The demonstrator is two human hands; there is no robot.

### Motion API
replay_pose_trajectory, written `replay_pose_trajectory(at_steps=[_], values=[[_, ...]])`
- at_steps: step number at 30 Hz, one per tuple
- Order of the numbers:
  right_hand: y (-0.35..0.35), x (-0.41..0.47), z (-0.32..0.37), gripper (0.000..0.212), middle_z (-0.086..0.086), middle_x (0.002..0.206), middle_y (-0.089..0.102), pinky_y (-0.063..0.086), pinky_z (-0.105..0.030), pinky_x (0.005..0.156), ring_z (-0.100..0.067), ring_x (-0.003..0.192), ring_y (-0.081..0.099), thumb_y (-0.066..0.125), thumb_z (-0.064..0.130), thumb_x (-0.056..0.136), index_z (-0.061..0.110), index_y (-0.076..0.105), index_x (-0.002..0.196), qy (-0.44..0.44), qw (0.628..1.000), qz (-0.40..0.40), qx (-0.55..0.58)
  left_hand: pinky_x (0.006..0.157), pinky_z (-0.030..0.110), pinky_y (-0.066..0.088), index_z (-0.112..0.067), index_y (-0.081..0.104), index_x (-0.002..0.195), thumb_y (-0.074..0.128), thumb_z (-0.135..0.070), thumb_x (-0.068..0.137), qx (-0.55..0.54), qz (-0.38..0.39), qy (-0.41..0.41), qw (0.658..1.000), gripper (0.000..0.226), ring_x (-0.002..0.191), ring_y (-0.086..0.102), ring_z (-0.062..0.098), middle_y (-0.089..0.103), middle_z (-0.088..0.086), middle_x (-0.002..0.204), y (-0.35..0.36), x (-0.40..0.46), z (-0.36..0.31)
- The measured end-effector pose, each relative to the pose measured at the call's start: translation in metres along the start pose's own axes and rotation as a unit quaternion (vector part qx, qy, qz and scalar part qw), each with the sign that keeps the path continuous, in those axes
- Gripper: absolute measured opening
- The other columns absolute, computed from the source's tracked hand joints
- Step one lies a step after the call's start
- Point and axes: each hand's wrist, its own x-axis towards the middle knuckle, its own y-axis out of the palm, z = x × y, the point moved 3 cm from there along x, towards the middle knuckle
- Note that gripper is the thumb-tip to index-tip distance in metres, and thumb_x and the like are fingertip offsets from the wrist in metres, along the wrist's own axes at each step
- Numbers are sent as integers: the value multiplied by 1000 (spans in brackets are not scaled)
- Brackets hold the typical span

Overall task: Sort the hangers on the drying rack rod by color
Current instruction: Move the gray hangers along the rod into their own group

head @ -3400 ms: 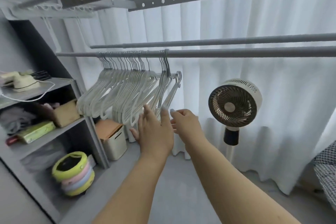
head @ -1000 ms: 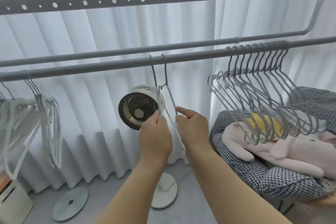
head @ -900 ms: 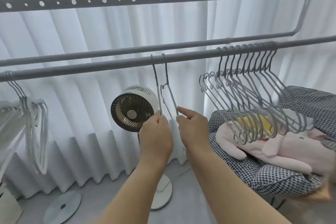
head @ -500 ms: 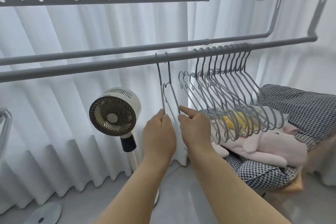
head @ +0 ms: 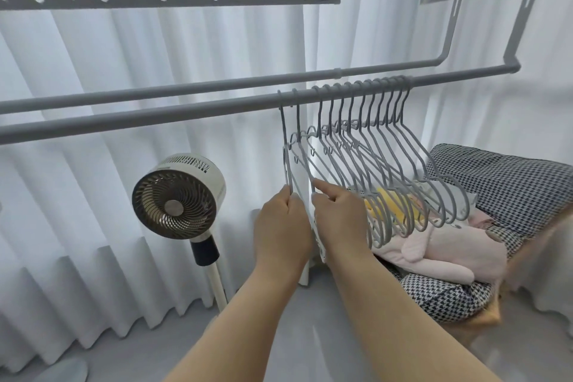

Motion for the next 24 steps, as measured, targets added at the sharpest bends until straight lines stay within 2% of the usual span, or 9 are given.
replay_pose_trajectory(at_steps=[4, 8, 13, 16, 20, 22, 24], values=[[-7, 4, -1, 37, 8, 55, 52, 38, -27, 59, -10, 47, 43, 52, 13, 89, 23, 66, 121, 5, 1000, -5, 4, 93, 54, 52, -22, 47, 143, 32, -34, 90, 9, 11, -5, 1000, 57, 114, 61, 38, 66, 10, 125, 8, 1, -1], [-12, 8, -2, 38, 13, 57, 53, 36, -22, 54, -3, 40, 41, 52, 12, 89, 22, 65, 123, -3, 1000, -7, 8, 94, 54, 51, -21, 46, 144, 32, -36, 92, 12, 14, -1, 1000, 56, 114, 61, 39, 67, 12, 123, 15, 2, -4], [-14, 12, -4, 40, 12, 52, 53, 35, -25, 55, -4, 35, 39, 52, 10, 87, 20, 66, 122, -10, 1000, -13, 5, 92, 56, 52, -20, 48, 142, 33, -33, 95, 15, 12, 5, 1000, 51, 111, 62, 40, 68, 15, 118, 23, 2, -7], [-16, 14, -6, 39, 14, 63, 52, 36, -25, 63, -2, 44, 41, 52, 12, 87, 21, 66, 122, -13, 1000, -9, 2, 92, 56, 51, -19, 48, 142, 33, -36, 94, 13, 13, 7, 1000, 53, 111, 62, 40, 68, 12, 119, 27, 2, -6], [-16, 15, -7, 39, 7, 83, 55, 40, -27, 72, 0, 61, 41, 52, 14, 87, 22, 66, 123, -20, 1000, -6, -1, 96, 56, 50, -19, 44, 145, 30, -40, 88, 12, 10, 7, 1000, 62, 119, 59, 40, 64, 10, 129, 30, 3, -6], [-16, 15, -8, 39, 5, 87, 57, 42, -28, 74, -5, 68, 44, 52, 13, 87, 22, 66, 123, -23, 1000, -4, -5, 96, 55, 50, -18, 44, 145, 29, -39, 88, 17, 6, 11, 1000, 63, 118, 59, 40, 63, 8, 131, 31, 2, -6], [-15, 15, -8, 39, 4, 85, 59, 44, -32, 74, -5, 65, 44, 53, 13, 87, 22, 66, 122, -27, 1000, -5, -11, 95, 55, 51, -17, 45, 144, 29, -39, 88, 20, 0, 10, 1000, 63, 117, 59, 40, 63, 8, 131, 30, 2, -5]])
